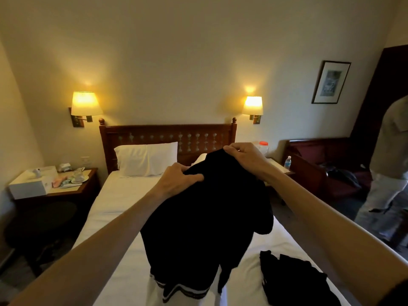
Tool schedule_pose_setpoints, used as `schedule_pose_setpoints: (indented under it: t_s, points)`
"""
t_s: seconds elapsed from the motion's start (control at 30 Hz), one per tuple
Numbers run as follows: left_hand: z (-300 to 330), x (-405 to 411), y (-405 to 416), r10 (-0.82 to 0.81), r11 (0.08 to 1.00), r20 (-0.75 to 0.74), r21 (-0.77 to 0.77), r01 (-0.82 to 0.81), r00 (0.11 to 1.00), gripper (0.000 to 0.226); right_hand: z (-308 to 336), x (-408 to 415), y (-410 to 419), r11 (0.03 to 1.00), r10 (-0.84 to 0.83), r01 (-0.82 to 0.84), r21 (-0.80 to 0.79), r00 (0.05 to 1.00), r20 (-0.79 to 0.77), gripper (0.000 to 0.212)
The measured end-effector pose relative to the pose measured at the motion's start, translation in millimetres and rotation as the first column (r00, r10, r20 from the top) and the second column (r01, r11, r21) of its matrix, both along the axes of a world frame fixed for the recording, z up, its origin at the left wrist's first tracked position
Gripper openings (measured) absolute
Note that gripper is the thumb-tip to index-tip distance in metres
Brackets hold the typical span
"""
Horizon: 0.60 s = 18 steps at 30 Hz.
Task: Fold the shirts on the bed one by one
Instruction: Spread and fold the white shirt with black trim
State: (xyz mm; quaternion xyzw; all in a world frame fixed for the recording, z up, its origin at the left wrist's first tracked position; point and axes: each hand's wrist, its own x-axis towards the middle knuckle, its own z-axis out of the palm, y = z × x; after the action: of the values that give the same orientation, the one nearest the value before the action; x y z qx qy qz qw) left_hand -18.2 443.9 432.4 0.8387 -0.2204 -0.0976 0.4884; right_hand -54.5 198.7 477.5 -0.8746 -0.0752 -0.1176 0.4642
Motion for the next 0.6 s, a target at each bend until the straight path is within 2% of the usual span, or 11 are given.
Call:
schedule_pose_setpoints:
  t_s: [0.1, 0.17, 0.2, 0.23, 0.3, 0.33, 0.37, 0.47, 0.53, 0.6]
  points:
    - [-14, 6, 9, 0.086, 0.968, 0.206, 0.215, -0.130, 0.975, 0.034, 8, 5, 14, 0.996, 0.045, -0.042, -0.083, 0.998, 0.043, 0.028]
    - [-23, 9, 25, 0.146, 0.898, 0.237, 0.376, -0.229, 0.961, 0.025, 12, 7, 18, 0.985, 0.071, -0.058, -0.161, 0.995, 0.075, 0.024]
    - [-27, 12, 37, 0.184, 0.867, 0.230, 0.421, -0.268, 0.956, 0.026, 14, 8, 18, 0.965, 0.083, -0.059, -0.254, 0.993, 0.081, 0.026]
    - [-30, 14, 53, 0.232, 0.838, 0.229, 0.446, -0.314, 0.945, 0.029, 15, 7, 15, 0.915, 0.083, -0.051, -0.399, 0.995, 0.062, 0.034]
    - [-27, 18, 85, 0.343, 0.762, 0.298, 0.466, -0.450, 0.891, 0.026, 15, 5, 5, 0.696, -0.013, -0.015, -0.718, 0.999, -0.033, 0.052]
    - [-23, 20, 100, 0.390, 0.717, 0.360, 0.458, -0.525, 0.847, 0.021, 12, 5, -2, 0.585, -0.078, 0.002, -0.811, 0.996, -0.053, 0.054]
    - [-16, 24, 112, 0.425, 0.676, 0.429, 0.434, -0.595, 0.797, 0.018, 8, 7, -8, 0.519, -0.127, 0.036, -0.854, 0.991, -0.035, 0.050]
    - [12, 34, 134, 0.483, 0.569, 0.598, 0.341, -0.748, 0.640, 0.012, -2, 17, -18, 0.519, -0.233, 0.308, -0.797, 0.948, 0.215, 0.022]
    - [32, 40, 147, 0.508, 0.511, 0.647, 0.305, -0.803, 0.569, 0.012, -6, 22, -22, 0.499, -0.319, 0.481, -0.721, 0.875, 0.363, 0.020]
    - [48, 48, 164, 0.546, 0.456, 0.669, 0.267, -0.849, 0.504, 0.013, -6, 26, -28, 0.428, -0.407, 0.597, -0.679, 0.798, 0.445, 0.022]
